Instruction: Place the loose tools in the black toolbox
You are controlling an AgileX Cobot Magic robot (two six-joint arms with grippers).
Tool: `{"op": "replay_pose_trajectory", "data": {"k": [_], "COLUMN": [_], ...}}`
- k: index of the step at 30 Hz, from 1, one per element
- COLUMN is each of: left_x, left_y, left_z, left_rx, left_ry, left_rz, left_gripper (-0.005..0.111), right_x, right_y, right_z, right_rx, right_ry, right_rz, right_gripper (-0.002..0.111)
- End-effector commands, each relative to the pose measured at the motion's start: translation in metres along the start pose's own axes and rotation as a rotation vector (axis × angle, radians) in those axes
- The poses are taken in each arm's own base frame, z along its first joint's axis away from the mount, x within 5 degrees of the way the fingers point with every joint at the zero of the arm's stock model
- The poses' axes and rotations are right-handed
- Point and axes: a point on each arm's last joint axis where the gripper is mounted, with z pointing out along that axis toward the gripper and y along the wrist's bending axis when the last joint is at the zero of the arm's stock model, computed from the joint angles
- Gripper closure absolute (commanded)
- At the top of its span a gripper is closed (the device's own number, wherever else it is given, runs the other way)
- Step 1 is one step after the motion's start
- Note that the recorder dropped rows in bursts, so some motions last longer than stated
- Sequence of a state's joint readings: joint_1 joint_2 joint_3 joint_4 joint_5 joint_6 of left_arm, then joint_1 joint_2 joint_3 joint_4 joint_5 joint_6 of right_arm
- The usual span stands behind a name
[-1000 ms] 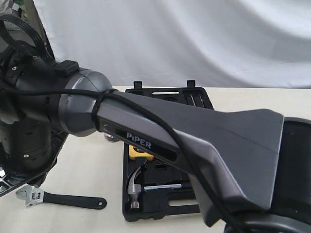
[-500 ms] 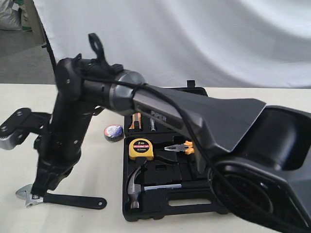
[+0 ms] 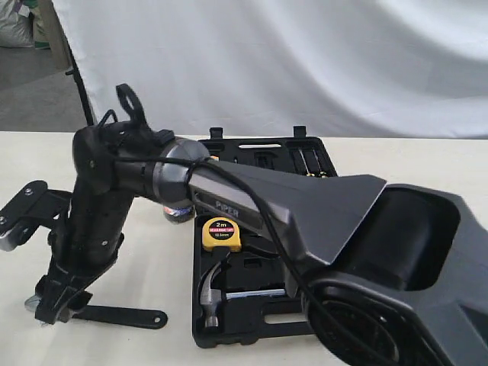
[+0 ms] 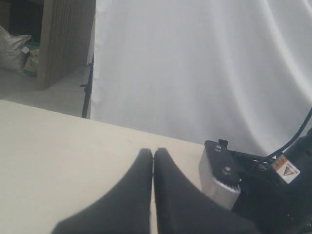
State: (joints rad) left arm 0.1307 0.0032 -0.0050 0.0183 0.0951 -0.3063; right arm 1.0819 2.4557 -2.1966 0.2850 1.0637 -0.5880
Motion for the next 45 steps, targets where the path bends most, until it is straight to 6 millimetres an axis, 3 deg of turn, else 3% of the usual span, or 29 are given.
{"op": "replay_pose_trajectory", "data": {"k": [1,4,7,10,16,18,19,22,26,30,33,40,45], "left_x": [-0.002,-0.002,-0.002,-0.002,-0.002,-0.002,-0.002,-0.002,-0.002,-0.002,-0.002,-0.002,-0.002], "left_y": [0.001,0.001,0.001,0.001,0.001,0.001,0.001,0.001,0.001,0.001,0.001,0.001,0.001], "left_z": [0.0,0.0,0.0,0.0,0.0,0.0,0.0,0.0,0.0,0.0,0.0,0.0,0.0], "left_rx": [-0.021,-0.021,-0.021,-0.021,-0.021,-0.021,-0.021,-0.021,-0.021,-0.021,-0.021,-0.021,-0.021], "left_ry": [-0.02,-0.02,-0.02,-0.02,-0.02,-0.02,-0.02,-0.02,-0.02,-0.02,-0.02,-0.02,-0.02], "left_rz": [0.0,0.0,0.0,0.0,0.0,0.0,0.0,0.0,0.0,0.0,0.0,0.0,0.0], "left_gripper": [0.106,0.106,0.106,0.106,0.106,0.106,0.106,0.106,0.106,0.106,0.106,0.106,0.106], "right_x": [-0.009,-0.015,-0.013,-0.007,-0.002,0.0,0.001,0.002,0.0,-0.001,-0.002,0.0,0.004], "right_y": [0.013,0.021,0.019,0.017,0.019,0.021,0.023,0.028,0.039,0.041,0.036,0.007,0.0], "right_z": [0.015,0.028,0.054,0.068,0.073,0.068,0.063,0.048,0.005,0.002,-0.008,-0.054,-0.052], "right_rx": [0.071,0.108,0.144,0.139,0.117,0.098,0.079,0.047,-0.016,-0.028,-0.015,0.044,0.049], "right_ry": [-0.005,-0.045,-0.073,-0.051,-0.013,0.02,0.05,0.103,0.19,0.177,0.161,0.088,0.093], "right_rz": [-0.102,-0.14,-0.121,-0.104,-0.089,-0.089,-0.088,-0.091,-0.094,-0.086,-0.079,-0.014,0.087], "right_gripper": [0.033,0.038,0.056,0.065,0.079,0.094,0.108,0.109,0.109,0.109,0.109,0.109,0.109]}}
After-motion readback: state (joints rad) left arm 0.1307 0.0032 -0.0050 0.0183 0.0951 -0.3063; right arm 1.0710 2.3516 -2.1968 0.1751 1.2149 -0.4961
